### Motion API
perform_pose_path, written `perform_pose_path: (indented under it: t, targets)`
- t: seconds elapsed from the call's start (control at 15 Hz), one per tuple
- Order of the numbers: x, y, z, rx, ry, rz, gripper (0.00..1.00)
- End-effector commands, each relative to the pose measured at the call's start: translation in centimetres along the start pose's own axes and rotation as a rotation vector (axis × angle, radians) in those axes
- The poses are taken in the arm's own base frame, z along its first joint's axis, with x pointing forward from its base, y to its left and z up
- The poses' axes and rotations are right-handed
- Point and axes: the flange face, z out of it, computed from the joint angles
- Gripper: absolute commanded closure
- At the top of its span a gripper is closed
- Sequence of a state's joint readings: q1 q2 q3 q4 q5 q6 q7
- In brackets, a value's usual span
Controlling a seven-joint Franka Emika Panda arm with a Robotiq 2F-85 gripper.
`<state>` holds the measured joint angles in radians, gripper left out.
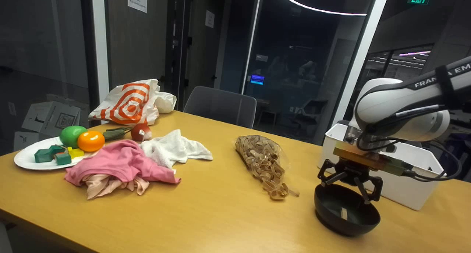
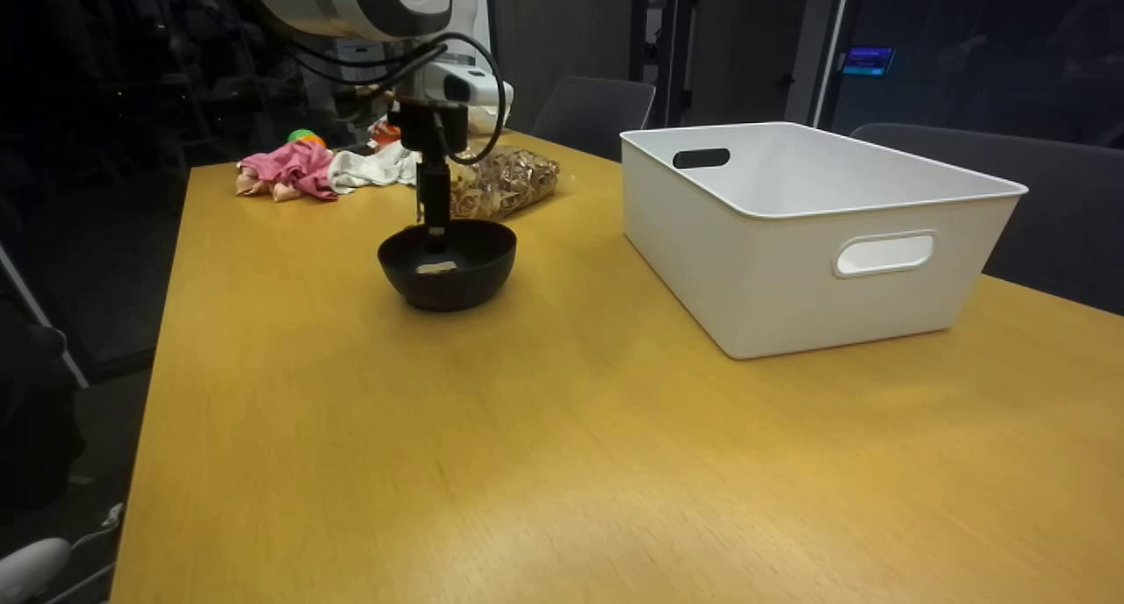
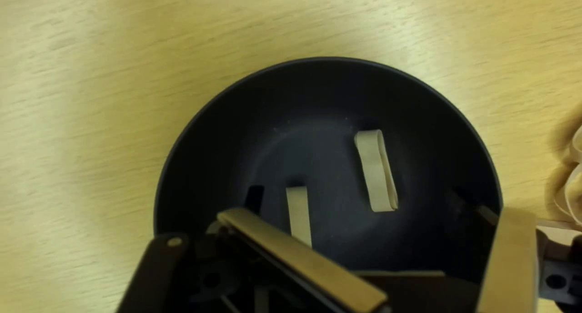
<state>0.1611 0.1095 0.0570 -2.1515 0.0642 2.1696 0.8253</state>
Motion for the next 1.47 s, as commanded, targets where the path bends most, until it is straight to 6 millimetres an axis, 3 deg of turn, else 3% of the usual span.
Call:
perform_pose_path:
  t: [0.0, 0.53, 0.93, 1.0, 1.07, 1.4]
  targets:
    - [-0.3, 0.1, 0.8, -0.002, 0.045, -0.064, 0.0]
    - [-0.1, 0.0, 4.1, -0.034, 0.092, -0.219, 0.0]
    - [0.2, -0.2, 5.2, -0.049, 0.122, -0.281, 0.0]
    - [0.3, -0.3, 5.3, -0.044, 0.127, -0.284, 0.25]
    - [0.3, -0.3, 5.3, -0.038, 0.128, -0.288, 0.26]
    - [0.3, -0.3, 4.9, -0.015, 0.141, -0.29, 0.65]
